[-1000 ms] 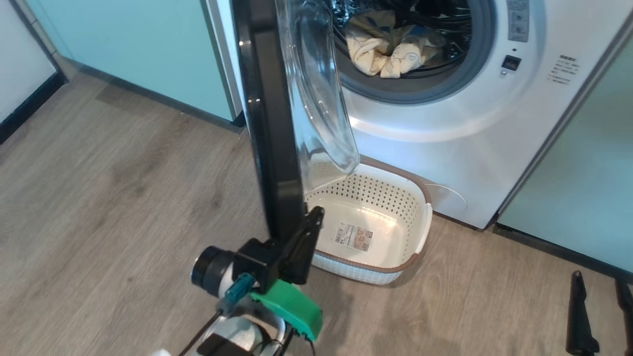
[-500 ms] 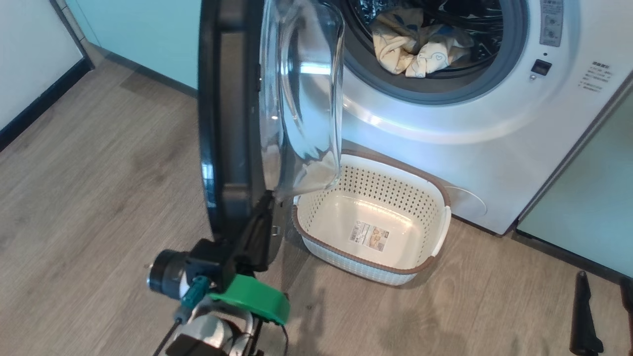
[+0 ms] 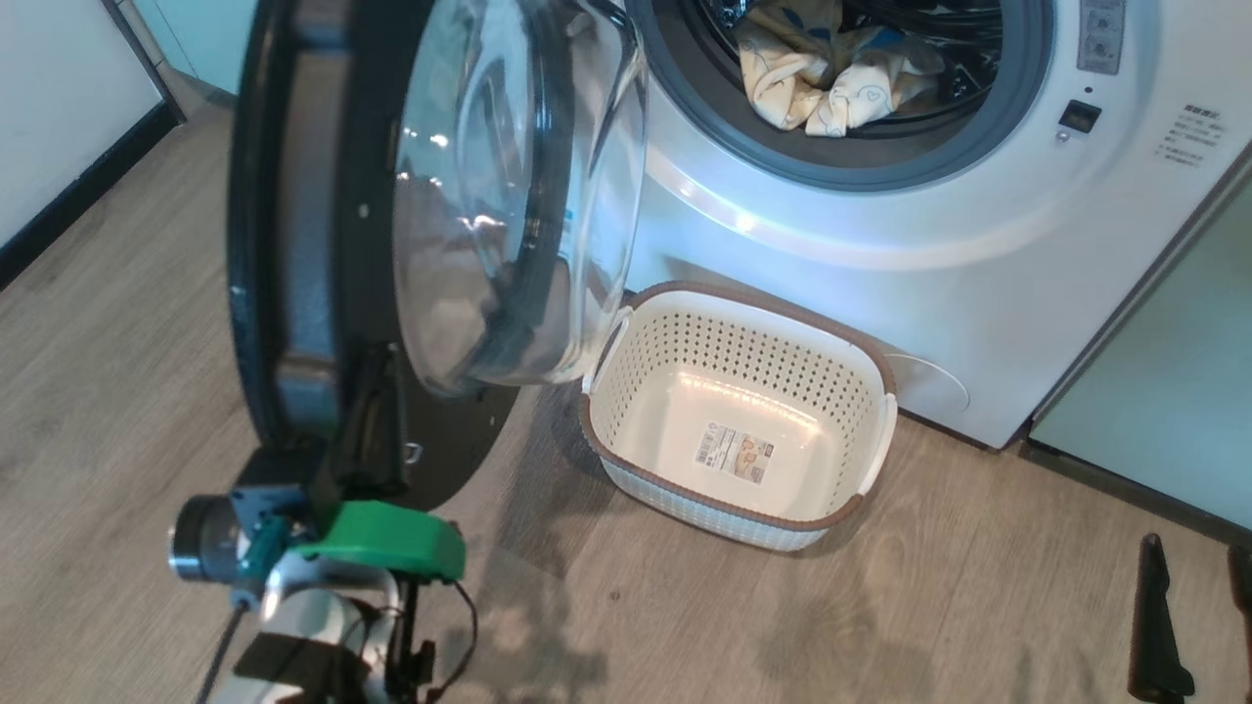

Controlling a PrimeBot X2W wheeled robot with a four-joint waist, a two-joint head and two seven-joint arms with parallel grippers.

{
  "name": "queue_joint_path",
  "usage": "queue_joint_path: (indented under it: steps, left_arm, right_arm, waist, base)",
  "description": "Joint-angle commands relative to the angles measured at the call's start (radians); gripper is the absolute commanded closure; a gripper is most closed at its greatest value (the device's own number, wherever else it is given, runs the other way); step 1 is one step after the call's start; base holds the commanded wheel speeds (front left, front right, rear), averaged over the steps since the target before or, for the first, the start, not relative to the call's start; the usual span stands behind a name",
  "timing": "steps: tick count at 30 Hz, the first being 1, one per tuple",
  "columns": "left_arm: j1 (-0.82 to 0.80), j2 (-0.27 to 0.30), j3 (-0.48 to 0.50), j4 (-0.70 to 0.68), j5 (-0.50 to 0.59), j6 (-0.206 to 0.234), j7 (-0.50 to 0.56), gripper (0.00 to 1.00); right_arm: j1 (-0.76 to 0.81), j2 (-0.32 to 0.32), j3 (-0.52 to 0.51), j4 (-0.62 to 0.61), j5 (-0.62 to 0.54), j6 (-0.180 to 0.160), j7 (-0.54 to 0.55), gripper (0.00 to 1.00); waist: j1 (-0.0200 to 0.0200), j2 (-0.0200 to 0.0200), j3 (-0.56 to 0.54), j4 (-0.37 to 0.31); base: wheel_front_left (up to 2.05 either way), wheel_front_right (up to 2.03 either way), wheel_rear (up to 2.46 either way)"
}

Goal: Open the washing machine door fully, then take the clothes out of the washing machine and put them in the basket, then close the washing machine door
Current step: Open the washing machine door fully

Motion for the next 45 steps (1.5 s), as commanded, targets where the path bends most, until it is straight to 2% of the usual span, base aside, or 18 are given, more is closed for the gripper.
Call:
queue_joint_path:
  steps: [1,9,17,29,38,45]
  left_arm:
    - [-0.02,0.029,0.065,-0.024,-0.004,0.006,-0.01,1.0]
    - [-0.049,0.025,0.186,-0.001,-0.004,-0.01,-0.013,1.0]
    - [-0.077,-0.013,0.288,0.028,0.022,-0.069,-0.013,1.0]
    - [-0.172,-0.067,0.442,0.115,0.103,-0.182,-0.013,1.0]
    - [-0.254,-0.077,0.564,0.205,0.151,-0.247,-0.013,1.0]
    - [-0.316,-0.058,0.628,0.28,0.189,-0.286,-0.014,1.0]
  right_arm:
    - [-0.035,-0.018,0.015,-0.033,-0.011,-0.003,-0.006,0.0]
    - [-0.048,-0.018,0.005,-0.038,-0.033,-0.003,-0.006,0.0]
    - [-0.051,-0.018,-0.006,-0.048,-0.057,-0.003,-0.006,0.0]
    - [-0.057,-0.018,-0.013,-0.07,-0.104,-0.003,-0.006,0.0]
    - [-0.06,-0.04,-0.014,-0.078,-0.11,-0.003,-0.006,0.0]
    - [-0.069,-0.056,-0.008,-0.08,-0.109,-0.003,-0.006,0.0]
  waist:
    - [0.0,0.0,0.007,-0.003]
    - [0.0,0.0,0.045,-0.004]
    - [0.0,0.0,0.075,0.007]
    - [0.0,0.0,0.134,0.035]
    - [0.0,0.0,0.174,0.031]
    - [0.0,0.0,0.198,0.025]
  base:
    - [0.0,0.0,0.0]
    - [0.0,0.0,0.0]
    - [0.0,0.0,0.0]
    - [0.0,0.0,0.0]
    - [0.0,0.0,0.0]
    - [0.0,0.0,0.0]
